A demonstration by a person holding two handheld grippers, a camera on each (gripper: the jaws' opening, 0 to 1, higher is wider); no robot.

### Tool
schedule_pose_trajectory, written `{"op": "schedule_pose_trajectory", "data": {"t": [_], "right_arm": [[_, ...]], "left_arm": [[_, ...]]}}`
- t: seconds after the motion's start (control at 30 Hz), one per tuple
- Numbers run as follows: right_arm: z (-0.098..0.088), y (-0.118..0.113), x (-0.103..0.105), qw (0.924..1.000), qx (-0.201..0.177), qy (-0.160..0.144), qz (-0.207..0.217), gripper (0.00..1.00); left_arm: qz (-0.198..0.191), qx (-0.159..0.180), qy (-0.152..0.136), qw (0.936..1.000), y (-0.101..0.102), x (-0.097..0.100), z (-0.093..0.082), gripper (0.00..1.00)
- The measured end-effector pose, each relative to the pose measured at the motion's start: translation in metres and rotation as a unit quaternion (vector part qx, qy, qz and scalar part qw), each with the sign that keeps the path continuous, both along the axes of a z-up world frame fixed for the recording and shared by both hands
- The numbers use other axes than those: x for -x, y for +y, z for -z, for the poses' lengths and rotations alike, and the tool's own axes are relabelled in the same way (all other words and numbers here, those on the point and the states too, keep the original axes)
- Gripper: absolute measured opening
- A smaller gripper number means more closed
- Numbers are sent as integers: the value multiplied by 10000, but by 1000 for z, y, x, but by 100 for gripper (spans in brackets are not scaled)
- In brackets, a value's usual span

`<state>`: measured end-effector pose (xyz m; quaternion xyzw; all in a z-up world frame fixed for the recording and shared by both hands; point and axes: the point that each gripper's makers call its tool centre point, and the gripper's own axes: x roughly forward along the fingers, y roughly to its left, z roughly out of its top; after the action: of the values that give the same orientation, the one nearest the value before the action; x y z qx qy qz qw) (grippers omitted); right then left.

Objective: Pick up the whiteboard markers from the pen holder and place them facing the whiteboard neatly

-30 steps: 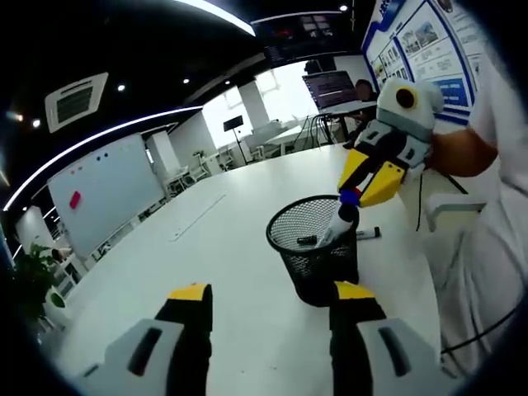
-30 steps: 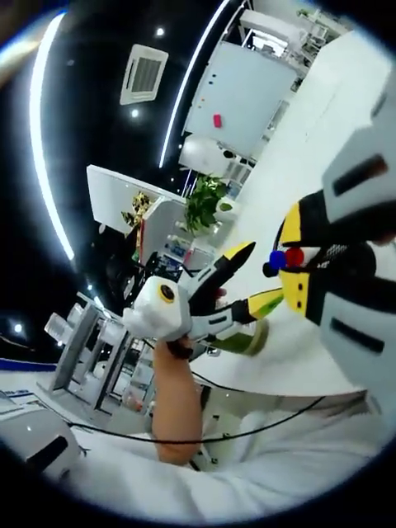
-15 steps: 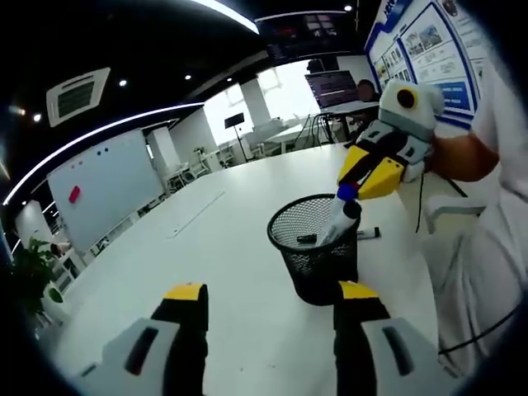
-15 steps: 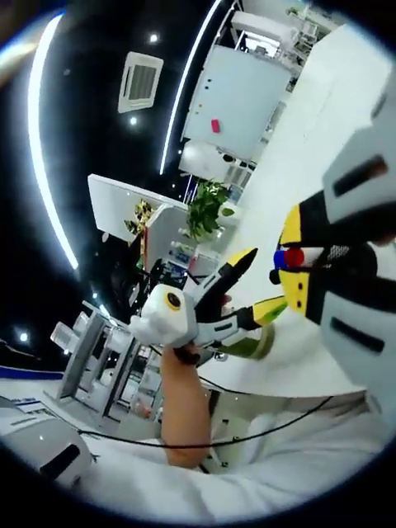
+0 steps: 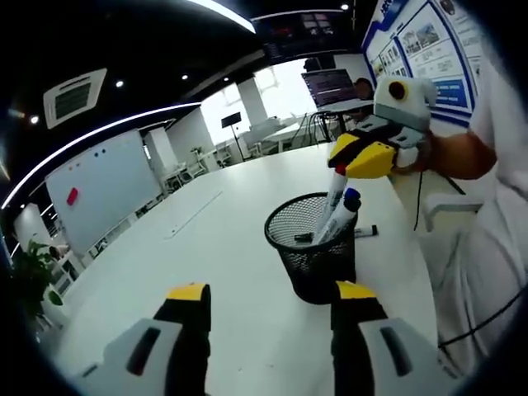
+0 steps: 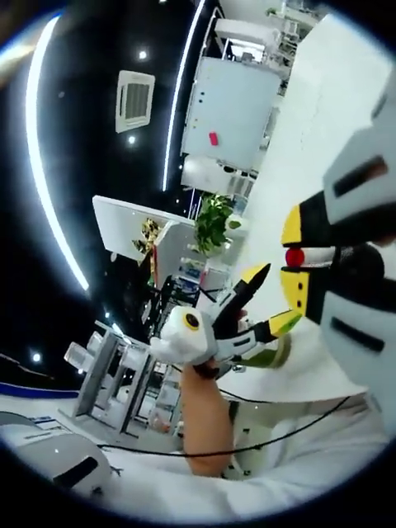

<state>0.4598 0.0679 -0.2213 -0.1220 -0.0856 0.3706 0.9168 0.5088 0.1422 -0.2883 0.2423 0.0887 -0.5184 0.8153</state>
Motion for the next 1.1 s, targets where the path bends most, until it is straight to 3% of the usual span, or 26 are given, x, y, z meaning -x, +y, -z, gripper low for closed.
{"op": "schedule_pose_trajectory", "data": {"t": [0.33,0.5,1.1], "right_arm": [[-15,-7,0,9997,-128,-158,164,8],[-24,-16,0,9985,-381,-177,338,8],[-50,-35,8,9923,-951,-341,722,8]], "left_arm": [[68,-48,51,10000,7,-6,2,59],[110,-54,37,9999,8,-6,1,59],[296,-102,-36,9995,-2,11,1,55]]}}
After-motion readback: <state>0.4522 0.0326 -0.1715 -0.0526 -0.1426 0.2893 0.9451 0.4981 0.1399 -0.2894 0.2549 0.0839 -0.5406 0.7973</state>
